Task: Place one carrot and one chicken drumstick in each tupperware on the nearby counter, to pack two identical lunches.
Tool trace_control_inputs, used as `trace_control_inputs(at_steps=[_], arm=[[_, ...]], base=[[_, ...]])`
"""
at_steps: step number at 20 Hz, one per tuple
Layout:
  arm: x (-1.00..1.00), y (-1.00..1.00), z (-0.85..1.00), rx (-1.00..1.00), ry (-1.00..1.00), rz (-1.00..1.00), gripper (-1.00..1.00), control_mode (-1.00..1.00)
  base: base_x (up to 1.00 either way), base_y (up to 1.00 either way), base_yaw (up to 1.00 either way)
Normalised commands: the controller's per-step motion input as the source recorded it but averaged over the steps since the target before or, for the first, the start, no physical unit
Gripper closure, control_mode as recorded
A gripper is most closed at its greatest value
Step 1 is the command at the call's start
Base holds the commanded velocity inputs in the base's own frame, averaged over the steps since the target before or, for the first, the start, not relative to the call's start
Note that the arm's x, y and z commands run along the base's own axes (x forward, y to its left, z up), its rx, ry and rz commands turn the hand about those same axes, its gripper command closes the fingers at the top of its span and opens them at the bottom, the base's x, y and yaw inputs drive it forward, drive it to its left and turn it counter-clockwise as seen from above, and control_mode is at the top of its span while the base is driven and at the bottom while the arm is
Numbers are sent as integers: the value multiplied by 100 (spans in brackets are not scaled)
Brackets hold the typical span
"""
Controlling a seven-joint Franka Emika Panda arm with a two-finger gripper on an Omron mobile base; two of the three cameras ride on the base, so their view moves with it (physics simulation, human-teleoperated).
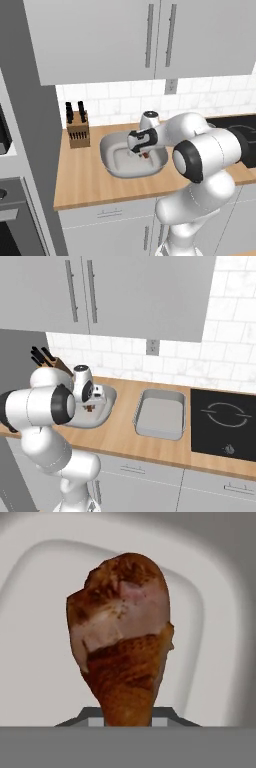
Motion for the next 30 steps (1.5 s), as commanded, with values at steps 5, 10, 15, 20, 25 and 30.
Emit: trace_control_inputs(at_steps=[5,10,15,20,25,30], arm=[[-5,0,0,0,0,0,-100,-100],[0,0,0,0,0,0,-100,-100],[-23,0,22,0,0,0,-100,-100],[-100,-10,70,0,-14,0,-100,-100],[-100,-6,43,1,-14,0,-100,-100],[-100,-17,6,5,-7,-1,-100,-100]], base=[[0,0,0],[0,0,0],[0,0,0],[0,0,0],[0,0,0],[0,0,0]])
